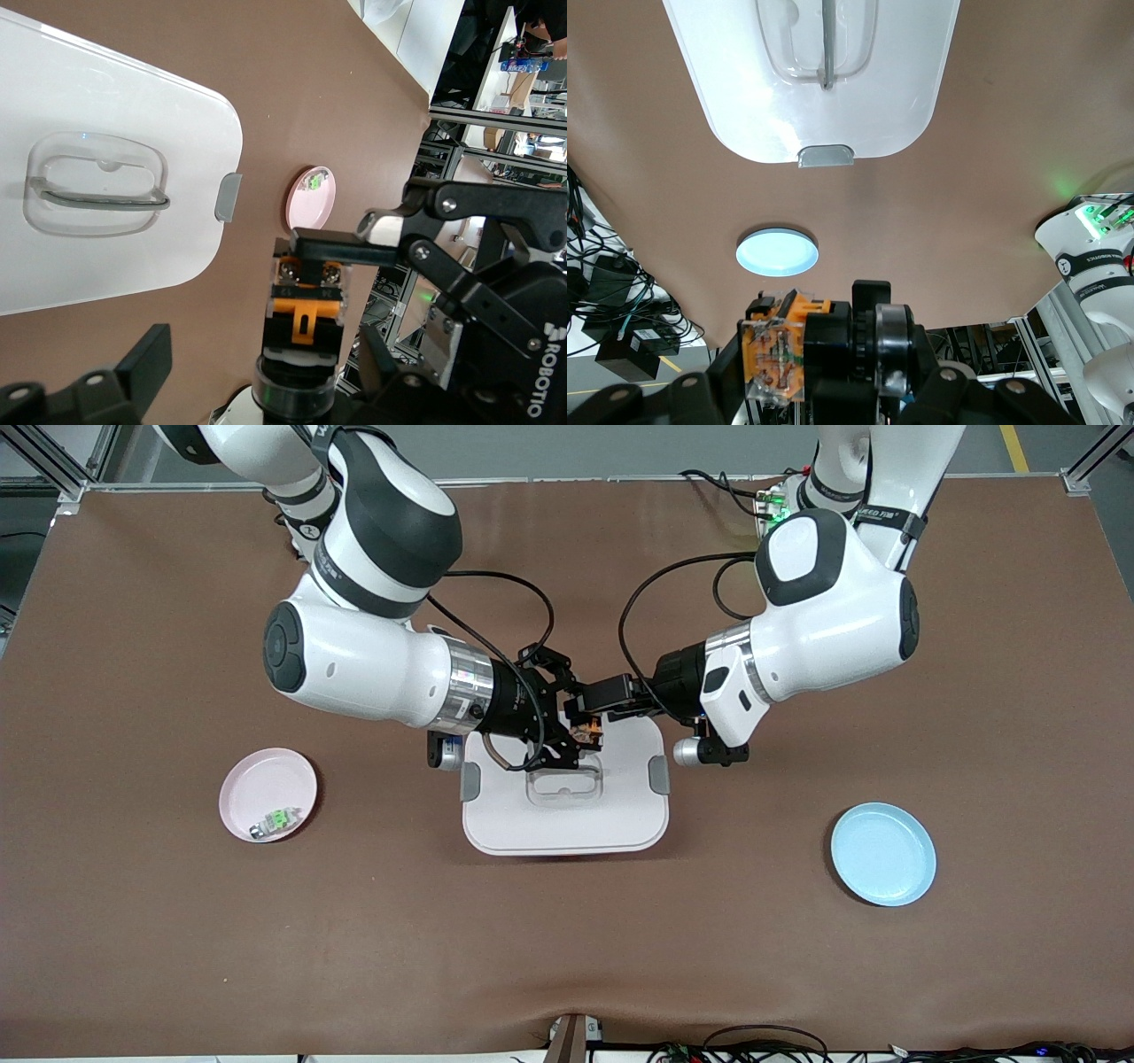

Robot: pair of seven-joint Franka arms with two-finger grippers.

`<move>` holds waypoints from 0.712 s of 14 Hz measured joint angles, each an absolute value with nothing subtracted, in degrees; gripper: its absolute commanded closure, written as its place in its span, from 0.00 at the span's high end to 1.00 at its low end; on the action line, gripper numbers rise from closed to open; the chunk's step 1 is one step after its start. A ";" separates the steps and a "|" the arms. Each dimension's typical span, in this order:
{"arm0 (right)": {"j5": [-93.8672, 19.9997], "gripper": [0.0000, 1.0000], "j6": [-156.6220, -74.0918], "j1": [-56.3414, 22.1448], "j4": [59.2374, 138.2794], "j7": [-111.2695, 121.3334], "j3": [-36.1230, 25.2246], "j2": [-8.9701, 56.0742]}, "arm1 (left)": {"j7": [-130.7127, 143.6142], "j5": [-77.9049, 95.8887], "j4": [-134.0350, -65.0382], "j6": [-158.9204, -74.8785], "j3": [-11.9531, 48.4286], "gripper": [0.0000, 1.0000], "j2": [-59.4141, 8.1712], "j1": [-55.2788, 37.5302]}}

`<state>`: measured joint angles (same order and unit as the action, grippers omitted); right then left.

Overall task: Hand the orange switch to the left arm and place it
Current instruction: 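Grasp the orange switch with the left gripper, open the right gripper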

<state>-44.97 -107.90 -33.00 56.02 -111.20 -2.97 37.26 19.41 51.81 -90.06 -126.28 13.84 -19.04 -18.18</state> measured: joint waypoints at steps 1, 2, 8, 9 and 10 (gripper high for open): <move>-44.96 0.00 -108.21 -33.01 56.02 -111.20 -2.96 37.26 | 19.41 51.81 -90.06 -126.34 13.84 0.37 -19.10 -18.18; -44.91 0.00 -108.26 -33.08 56.04 -111.20 -2.94 37.39 | 19.41 51.85 -89.85 -126.59 13.90 0.27 -19.11 -18.20; -44.89 0.00 -108.81 -33.30 56.00 -111.28 -2.86 37.77 | 18.95 51.77 -89.43 -126.89 13.92 0.00 -19.12 -18.14; -44.89 0.20 -108.93 -33.31 56.00 -111.28 -2.85 37.77 | 18.86 51.77 -89.40 -126.89 13.92 0.00 -19.12 -18.11; -44.88 0.42 -109.04 -33.33 56.00 -111.28 -2.84 37.77 | 18.77 51.77 -89.39 -126.89 13.92 0.00 -19.12 -18.09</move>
<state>-44.88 -109.04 -33.33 56.00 -111.28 -2.84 37.77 18.77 51.77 -89.39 -126.89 13.92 -19.12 -18.09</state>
